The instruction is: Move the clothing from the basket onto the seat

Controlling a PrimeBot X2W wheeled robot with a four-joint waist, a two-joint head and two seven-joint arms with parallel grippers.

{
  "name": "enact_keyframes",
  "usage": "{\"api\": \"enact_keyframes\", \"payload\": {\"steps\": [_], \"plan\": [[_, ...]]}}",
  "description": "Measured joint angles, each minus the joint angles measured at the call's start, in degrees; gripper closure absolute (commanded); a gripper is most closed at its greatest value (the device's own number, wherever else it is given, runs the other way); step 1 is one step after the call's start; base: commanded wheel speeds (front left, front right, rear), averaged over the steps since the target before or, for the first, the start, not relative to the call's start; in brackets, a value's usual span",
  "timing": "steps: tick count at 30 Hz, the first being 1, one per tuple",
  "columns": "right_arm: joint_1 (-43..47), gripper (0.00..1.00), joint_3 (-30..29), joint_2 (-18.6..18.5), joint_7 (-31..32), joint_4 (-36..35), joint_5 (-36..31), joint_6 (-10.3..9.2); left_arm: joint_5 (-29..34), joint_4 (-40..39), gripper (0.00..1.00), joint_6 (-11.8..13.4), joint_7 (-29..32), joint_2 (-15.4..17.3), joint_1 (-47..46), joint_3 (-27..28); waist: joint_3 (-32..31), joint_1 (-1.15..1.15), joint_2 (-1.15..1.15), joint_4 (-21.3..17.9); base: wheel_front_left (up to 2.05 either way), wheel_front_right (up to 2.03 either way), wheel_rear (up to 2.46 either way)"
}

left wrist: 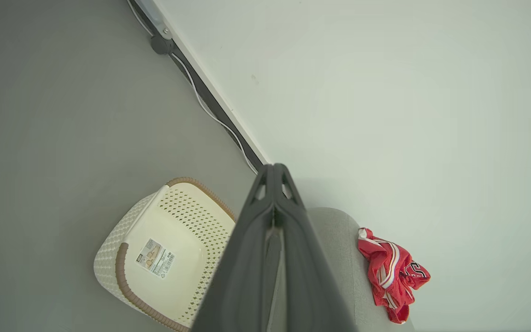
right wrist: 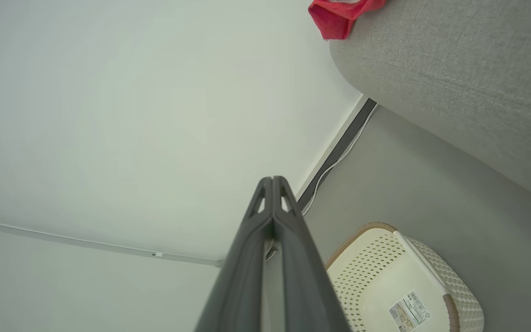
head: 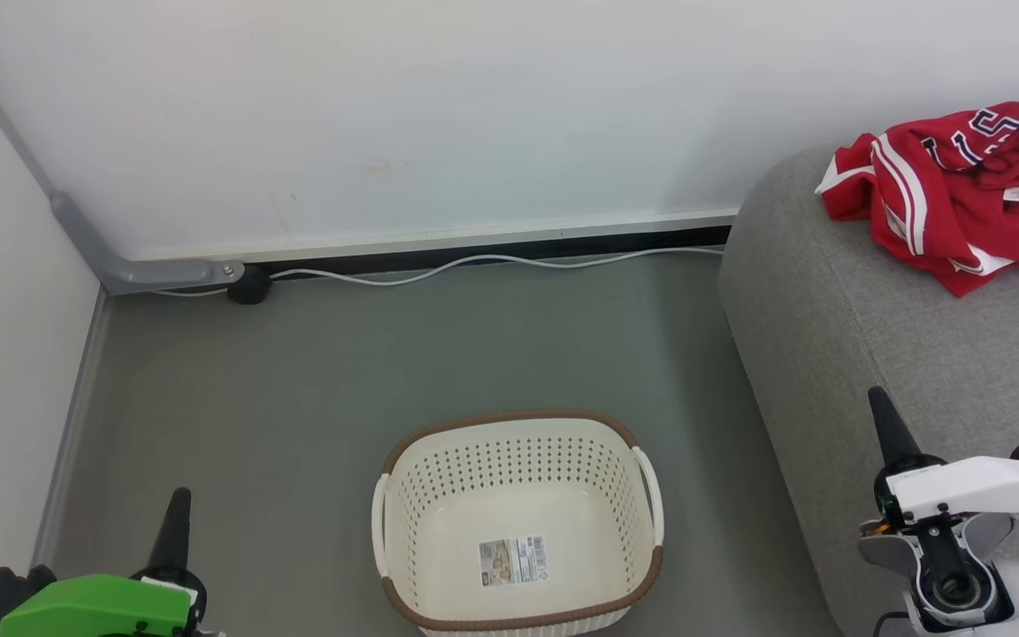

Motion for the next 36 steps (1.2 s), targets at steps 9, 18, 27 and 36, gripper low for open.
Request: {"api": "enact_keyframes", "payload": {"steps": [9,18,27,36], "plan": [[-0.4,1.0,-1.5,0.0,1.6,-0.6,7.0,0.73,-4.1,1.2,1.0,-1.1,1.5,-0.6,-1.5,1.4,0.4,0.0,0.0,0.4,0.0,0.0,0.0],[-0.5,1.0,-3.1,0.2,3.1,-1.2,14.0,1.46,-9.0,2.3,1.0,-2.4,3.0,-1.5,-3.2,2.7,0.8,0.0,0.0,0.7,0.0,0.0,0.0],[-0.7,1.0,-4.7,0.3,4.6,-1.8,20.9,1.98,-13.8,3.7,1.0,-3.5,4.5,-2.2,-4.9,4.0,1.2,0.0,0.0,1.1,0.0,0.0,0.0],[-1.0,1.0,-6.2,0.3,6.3,-2.3,27.7,2.63,-17.7,4.8,1.0,-4.5,5.8,-3.2,-6.7,5.4,1.6,0.0,0.0,1.4,0.0,0.0,0.0]]}}
